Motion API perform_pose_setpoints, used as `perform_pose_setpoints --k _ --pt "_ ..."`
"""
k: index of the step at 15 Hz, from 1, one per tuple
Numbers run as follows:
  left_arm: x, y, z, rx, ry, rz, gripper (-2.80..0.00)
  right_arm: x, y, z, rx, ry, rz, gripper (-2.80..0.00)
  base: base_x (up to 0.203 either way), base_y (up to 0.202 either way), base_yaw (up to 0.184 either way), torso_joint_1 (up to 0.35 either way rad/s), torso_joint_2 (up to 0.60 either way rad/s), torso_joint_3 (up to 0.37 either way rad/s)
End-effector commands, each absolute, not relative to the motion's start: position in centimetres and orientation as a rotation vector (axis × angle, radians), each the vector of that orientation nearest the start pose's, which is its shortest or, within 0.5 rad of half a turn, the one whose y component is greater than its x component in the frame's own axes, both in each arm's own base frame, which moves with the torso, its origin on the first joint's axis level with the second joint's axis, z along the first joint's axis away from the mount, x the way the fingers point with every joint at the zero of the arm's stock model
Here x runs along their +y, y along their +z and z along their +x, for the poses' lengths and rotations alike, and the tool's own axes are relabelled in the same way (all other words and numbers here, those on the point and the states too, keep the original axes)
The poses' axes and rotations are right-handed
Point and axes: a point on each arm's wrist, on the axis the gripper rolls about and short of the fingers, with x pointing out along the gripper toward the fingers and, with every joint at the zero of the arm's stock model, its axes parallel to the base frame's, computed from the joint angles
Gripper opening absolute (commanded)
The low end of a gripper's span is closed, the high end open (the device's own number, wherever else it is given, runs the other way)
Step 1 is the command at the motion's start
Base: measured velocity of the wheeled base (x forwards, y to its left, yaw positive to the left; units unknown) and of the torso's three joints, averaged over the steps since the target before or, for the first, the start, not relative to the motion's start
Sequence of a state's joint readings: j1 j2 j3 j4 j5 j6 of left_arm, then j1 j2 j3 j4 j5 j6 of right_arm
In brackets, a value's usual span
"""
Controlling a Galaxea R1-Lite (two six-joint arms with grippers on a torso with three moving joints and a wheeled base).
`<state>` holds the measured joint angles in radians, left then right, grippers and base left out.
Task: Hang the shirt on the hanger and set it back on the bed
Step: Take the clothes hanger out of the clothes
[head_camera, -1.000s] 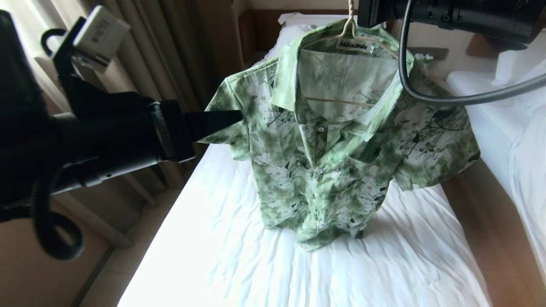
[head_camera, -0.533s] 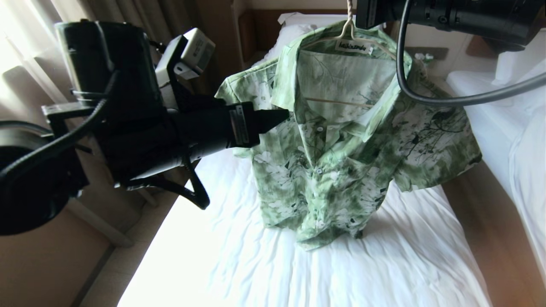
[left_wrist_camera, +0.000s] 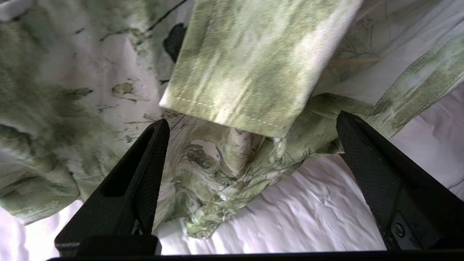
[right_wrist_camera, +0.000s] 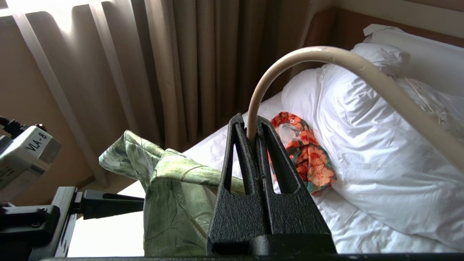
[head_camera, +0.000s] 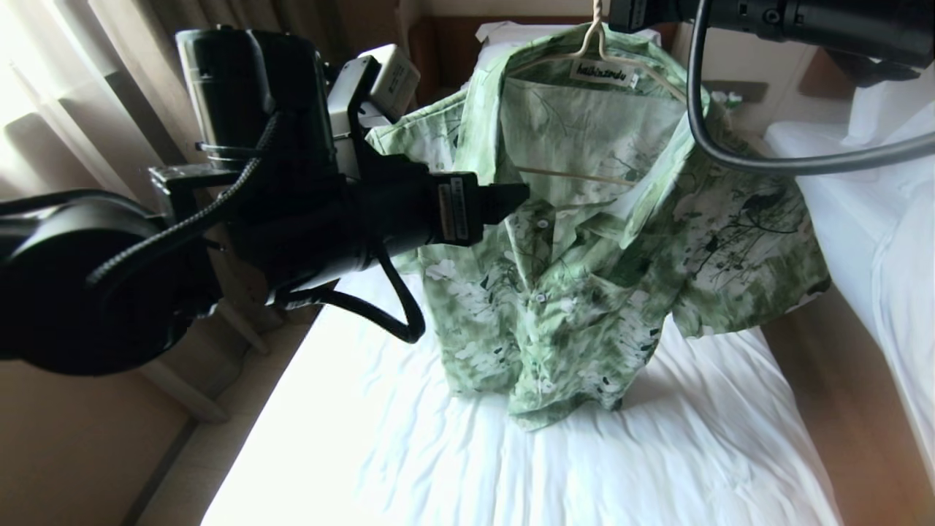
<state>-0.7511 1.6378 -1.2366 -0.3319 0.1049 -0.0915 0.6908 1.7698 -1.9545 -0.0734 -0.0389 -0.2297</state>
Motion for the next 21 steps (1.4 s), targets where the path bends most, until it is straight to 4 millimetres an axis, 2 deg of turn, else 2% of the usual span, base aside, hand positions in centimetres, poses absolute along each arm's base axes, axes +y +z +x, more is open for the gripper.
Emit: perform_pose_setpoints --k 1,7,8,14,18,21 --pt "-22.0 29.1 23.1 0.1 -0.654 -0.056 0.0 20.2 42.5 24.5 -0.314 0.618 -0.13 -2.8 0.0 0.0 0.0 0.0 0.0 0.0" --pt "-23.3 28.9 23.9 0.092 -0.645 -0.055 -0.03 20.3 41.7 24.0 -0.281 0.634 -0.137 -2.8 0.0 0.0 0.0 0.0 0.0 0.0" --pt "-23.3 28.9 24.0 0.092 -0.645 -0.055 -2.8 20.3 41.6 24.0 -0.274 0.635 -0.138 -2.8 0.0 0.0 0.0 0.0 0.0 0.0" --pt "-22.3 29.0 23.8 0.093 -0.624 -0.056 -2.8 20.2 41.3 24.1 -0.264 0.631 -0.142 -2.8 0.0 0.0 0.0 0.0 0.0 0.0" --pt "-19.3 30.8 22.7 0.042 -0.581 -0.071 -2.8 19.2 41.7 23.4 -0.27 0.618 -0.141 -2.8 0.0 0.0 0.0 0.0 0.0 0.0" --pt "-17.1 31.6 21.0 0.015 -0.561 -0.078 -2.8 19.3 41.4 23.6 -0.26 0.616 -0.145 -2.8 0.0 0.0 0.0 0.0 0.0 0.0"
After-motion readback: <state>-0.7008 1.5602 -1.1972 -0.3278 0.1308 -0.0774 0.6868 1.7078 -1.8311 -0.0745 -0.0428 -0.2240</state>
